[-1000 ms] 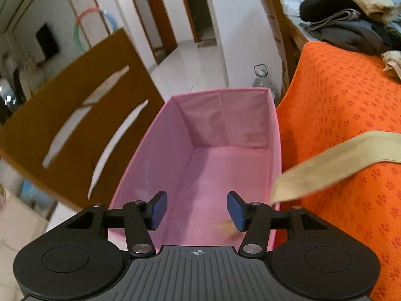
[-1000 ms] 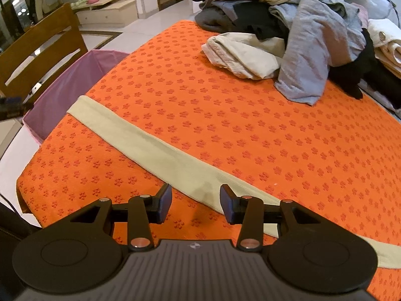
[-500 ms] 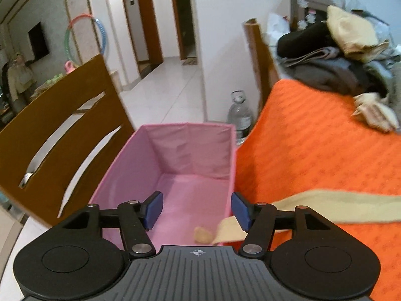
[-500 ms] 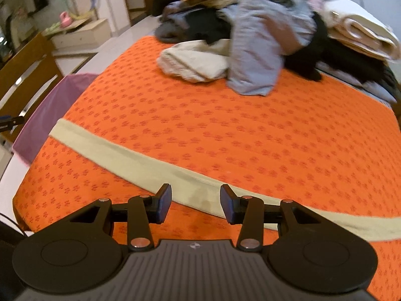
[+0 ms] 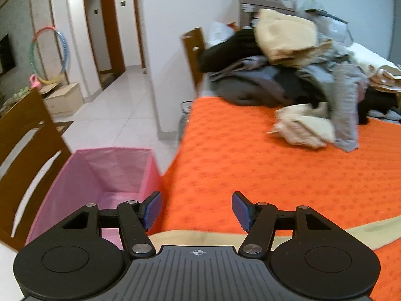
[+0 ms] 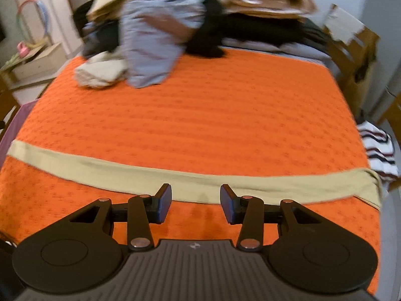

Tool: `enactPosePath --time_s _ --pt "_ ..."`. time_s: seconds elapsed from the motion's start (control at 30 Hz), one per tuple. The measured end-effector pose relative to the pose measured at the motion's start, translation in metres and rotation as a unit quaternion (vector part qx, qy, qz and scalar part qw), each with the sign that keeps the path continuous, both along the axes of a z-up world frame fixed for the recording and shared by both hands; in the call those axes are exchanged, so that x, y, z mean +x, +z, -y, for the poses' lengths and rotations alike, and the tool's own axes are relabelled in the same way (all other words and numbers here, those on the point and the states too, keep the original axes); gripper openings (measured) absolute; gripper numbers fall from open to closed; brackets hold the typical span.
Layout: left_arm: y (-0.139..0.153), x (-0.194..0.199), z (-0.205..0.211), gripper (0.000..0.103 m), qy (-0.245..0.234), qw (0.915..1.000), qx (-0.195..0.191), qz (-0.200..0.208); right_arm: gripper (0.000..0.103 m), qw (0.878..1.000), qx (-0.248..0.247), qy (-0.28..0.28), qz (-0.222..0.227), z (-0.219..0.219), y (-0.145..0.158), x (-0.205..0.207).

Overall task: Fold clothes
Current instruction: 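Grasp the strip end at the sheet edge with the right gripper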

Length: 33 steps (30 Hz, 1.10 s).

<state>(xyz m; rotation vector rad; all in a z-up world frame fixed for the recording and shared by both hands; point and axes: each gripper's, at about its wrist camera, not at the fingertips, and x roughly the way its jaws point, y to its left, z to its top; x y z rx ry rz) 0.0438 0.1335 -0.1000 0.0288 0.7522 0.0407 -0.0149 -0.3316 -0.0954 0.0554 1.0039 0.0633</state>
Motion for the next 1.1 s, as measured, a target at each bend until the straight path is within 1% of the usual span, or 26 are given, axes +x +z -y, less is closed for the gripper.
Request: enactPosePath --time_s 0.2,0.37,0.53,0.63,0.7,0.87,0.9,0.93,0.97,1.0,1.03,1.1 --pt "0.006 0.007 0.082 0.064 -0.022 0.9998 -0.004 0.002 0.049 0.999 -0.004 -0.038 -0.006 0.090 -0.009 -0.010" --pt "0.006 0.011 0.152 0.065 -0.044 0.9990 -0.007 0.000 0.049 0.999 -0.010 -0.048 -0.011 0.160 -0.019 -0.014" --pt "0.006 0.013 0.213 0.065 -0.066 0.9978 -0.003 -0.008 0.048 0.999 -0.039 -0.025 -0.024 0.208 -0.038 -0.011" --pt "0.011 0.009 0.244 0.065 -0.076 0.9971 0.001 -0.005 0.048 0.998 -0.048 -0.004 -0.031 0.231 -0.049 -0.007" --pt "0.014 0.005 0.260 0.065 -0.077 0.9970 0.002 -0.005 0.048 0.998 -0.051 0.019 -0.033 0.242 -0.055 -0.004" --pt "0.018 -0.007 0.296 0.065 -0.082 0.9966 0.008 -0.007 0.047 0.993 -0.055 0.104 -0.025 0.254 -0.060 0.003" --pt "0.018 -0.010 0.302 0.065 -0.083 0.9965 0.010 -0.007 0.046 0.991 -0.054 0.120 -0.023 0.256 -0.061 0.004" --pt "0.019 -0.012 0.307 0.065 -0.084 0.9964 0.011 -0.007 0.035 0.990 -0.054 0.132 -0.020 0.258 -0.060 0.005" --pt "0.018 -0.013 0.311 0.065 -0.084 0.9964 0.010 -0.008 0.023 0.988 -0.058 0.141 -0.017 0.260 -0.060 0.005" --pt "0.018 -0.015 0.317 0.065 -0.084 0.9964 0.009 -0.009 0.021 0.987 -0.055 0.150 -0.015 0.262 -0.059 0.005" --pt "0.017 -0.016 0.321 0.065 -0.085 0.9963 0.008 -0.011 0.006 0.987 -0.050 0.154 -0.015 0.265 -0.058 0.006" --pt "0.016 -0.017 0.329 0.065 -0.087 0.9961 0.007 -0.012 0.006 0.987 -0.045 0.157 -0.012 0.272 -0.054 0.007"
